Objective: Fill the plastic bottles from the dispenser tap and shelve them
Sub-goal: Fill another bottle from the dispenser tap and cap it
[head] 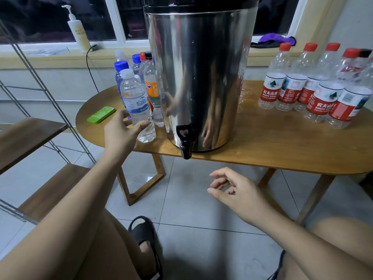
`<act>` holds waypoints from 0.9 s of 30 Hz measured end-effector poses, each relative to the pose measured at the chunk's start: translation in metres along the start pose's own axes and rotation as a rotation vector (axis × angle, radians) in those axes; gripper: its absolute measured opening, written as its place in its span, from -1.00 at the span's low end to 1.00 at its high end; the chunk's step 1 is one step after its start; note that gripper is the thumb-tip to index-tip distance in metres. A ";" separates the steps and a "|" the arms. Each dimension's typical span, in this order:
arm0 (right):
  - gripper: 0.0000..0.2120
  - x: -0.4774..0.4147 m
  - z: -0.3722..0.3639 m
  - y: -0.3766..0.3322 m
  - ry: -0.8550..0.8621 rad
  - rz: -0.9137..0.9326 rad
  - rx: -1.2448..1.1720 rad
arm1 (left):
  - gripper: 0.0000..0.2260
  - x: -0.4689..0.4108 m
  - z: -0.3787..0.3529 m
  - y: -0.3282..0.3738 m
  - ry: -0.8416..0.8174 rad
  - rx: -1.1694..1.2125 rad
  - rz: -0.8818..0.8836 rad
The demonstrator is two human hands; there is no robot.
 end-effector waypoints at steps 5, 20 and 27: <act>-0.72 -0.001 0.000 0.000 0.008 -0.003 0.017 | -0.35 -0.016 -0.007 0.002 0.029 -0.084 -0.034; -0.79 -0.017 0.037 -0.005 0.147 -0.004 0.033 | -0.56 0.025 -0.003 -0.010 -0.106 -0.032 0.061; -0.86 -0.033 0.110 -0.020 0.312 0.014 0.098 | -0.84 0.095 -0.038 -0.003 -0.335 -0.021 0.035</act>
Point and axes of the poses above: each hand's wrist, its own x-axis away from the middle knuckle, its own z-axis out of the back of the hand, y = z × x, the point moved 7 cm from there along -x, towards the middle knuckle, and after that the axes turned 5 degrees about z, right-handed, at the moved point
